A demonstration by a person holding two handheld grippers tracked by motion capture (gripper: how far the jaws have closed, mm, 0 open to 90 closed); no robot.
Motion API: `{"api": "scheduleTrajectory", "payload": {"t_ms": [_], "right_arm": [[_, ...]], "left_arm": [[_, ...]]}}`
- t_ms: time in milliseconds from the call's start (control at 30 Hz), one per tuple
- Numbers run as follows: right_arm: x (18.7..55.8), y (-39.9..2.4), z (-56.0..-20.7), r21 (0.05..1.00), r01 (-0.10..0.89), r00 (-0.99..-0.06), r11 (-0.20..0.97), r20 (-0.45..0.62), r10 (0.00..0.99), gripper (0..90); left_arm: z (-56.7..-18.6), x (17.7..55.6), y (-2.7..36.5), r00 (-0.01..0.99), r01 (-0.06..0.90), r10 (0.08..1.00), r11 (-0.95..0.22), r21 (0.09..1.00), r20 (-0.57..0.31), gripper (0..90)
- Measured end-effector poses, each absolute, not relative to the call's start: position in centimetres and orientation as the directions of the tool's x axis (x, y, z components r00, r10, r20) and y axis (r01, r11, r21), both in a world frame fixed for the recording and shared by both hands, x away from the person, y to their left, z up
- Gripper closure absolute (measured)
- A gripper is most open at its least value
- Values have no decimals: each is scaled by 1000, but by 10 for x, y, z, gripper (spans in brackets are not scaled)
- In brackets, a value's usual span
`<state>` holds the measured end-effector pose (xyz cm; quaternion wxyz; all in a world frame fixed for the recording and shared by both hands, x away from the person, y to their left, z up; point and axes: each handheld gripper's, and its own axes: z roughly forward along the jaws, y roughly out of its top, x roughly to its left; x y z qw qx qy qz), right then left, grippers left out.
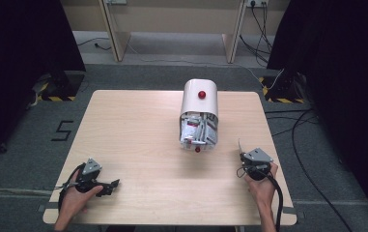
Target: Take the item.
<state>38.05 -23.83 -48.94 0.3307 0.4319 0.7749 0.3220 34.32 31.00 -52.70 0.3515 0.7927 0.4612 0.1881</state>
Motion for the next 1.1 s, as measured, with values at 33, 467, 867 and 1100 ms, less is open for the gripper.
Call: {"api": "scheduleTrajectory", "payload": {"t_ms": [33, 467, 867, 1100], "right_arm": [[381, -238, -490, 783, 457, -409, 422, -236, 881, 857], [383, -238, -495, 777, 480, -419, 407, -205, 885, 810], [384, -235, -494, 784, 489, -430, 383, -166, 887, 703], [384, -233, -495, 786, 492, -439, 373, -146, 887, 654]], "left_arm": [[-527, 343, 310, 504, 599, 863, -327, 731, -26, 0], [-527, 343, 310, 504, 599, 863, -328, 731, -26, 0], [-527, 343, 310, 504, 599, 863, -327, 731, -26, 0], [-527, 343, 310, 504, 599, 863, -328, 731, -26, 0]]}}
